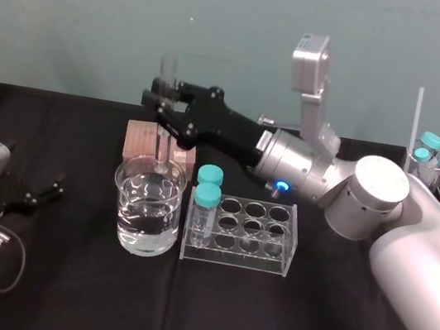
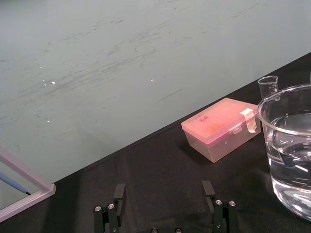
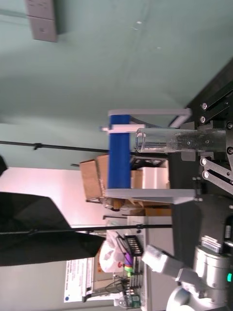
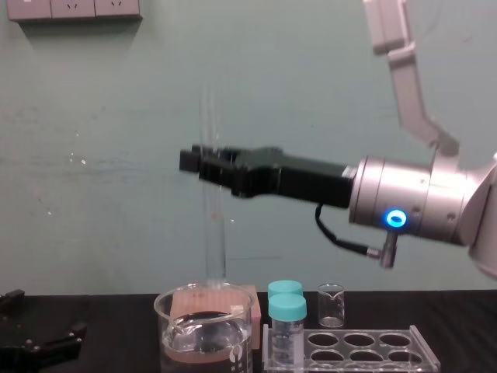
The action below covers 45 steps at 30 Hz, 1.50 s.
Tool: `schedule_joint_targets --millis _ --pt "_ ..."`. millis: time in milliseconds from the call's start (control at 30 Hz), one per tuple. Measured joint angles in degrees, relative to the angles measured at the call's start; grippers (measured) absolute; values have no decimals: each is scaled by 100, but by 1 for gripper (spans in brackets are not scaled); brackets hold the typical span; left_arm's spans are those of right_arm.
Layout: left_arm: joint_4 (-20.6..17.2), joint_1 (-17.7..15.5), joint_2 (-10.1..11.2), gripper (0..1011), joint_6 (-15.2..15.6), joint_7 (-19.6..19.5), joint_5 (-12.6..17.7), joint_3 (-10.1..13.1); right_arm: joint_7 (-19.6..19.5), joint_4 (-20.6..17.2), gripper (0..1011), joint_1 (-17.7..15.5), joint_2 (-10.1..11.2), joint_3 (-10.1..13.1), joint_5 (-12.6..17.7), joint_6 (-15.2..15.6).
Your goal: Hold the test tube with one hand and immerse one end into the beaker, then return it to the test tube rack.
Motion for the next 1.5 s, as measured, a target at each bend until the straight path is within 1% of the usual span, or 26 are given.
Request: schedule_joint_targets --millis 67,100,167,267,300,367,400,433,600,667,700,733,900,933,967,1133,1300,1500 --pt "0 0 0 1000 0 0 0 0 -24 -121 227 -14 39 22 22 -5" --pt "0 0 0 1000 0 0 0 0 -48 -270 227 -42 96 51 52 -5" --pt "0 0 0 1000 0 0 0 0 -78 -407 227 -71 148 85 90 0" --pt "0 0 0 1000 0 0 0 0 -166 -714 227 -151 262 158 159 0" --pt "0 0 1 1000 0 0 0 0 -204 -787 227 -178 296 179 171 -2" --pt "0 0 0 1000 0 0 0 0 -386 -1050 227 -283 430 282 197 -18" --pt "0 0 0 1000 0 0 0 0 -386 -1050 227 -283 430 282 197 -18" --pt "0 0 0 1000 0 0 0 0 -516 -1175 227 -351 513 345 196 -20" --pt "0 0 0 1000 0 0 0 0 -955 -1507 227 -587 764 555 124 0" --pt "0 0 0 1000 0 0 0 0 -1205 -1671 227 -732 889 681 58 21" --pt "0 0 0 1000 0 0 0 0 -1401 -1783 227 -852 974 780 0 50" --pt "0 0 0 1000 0 0 0 0 -1401 -1783 227 -852 974 780 0 50" --pt "0 0 0 1000 0 0 0 0 -2012 -2145 227 -1338 1205 1081 -212 216" --pt "0 0 0 1000 0 0 0 0 -2012 -2145 227 -1338 1205 1081 -212 216" --pt "0 0 0 1000 0 0 0 0 -2137 -2208 227 -1462 1244 1137 -245 282" --pt "0 0 0 1000 0 0 0 0 -2400 -2330 226 -1811 1302 1282 -302 501" --pt "0 0 0 1000 0 0 0 0 -2513 -2347 227 -1985 1286 1359 -334 621" --pt "0 0 0 1000 0 0 0 0 -2540 -2285 227 -2116 1226 1447 -365 677"
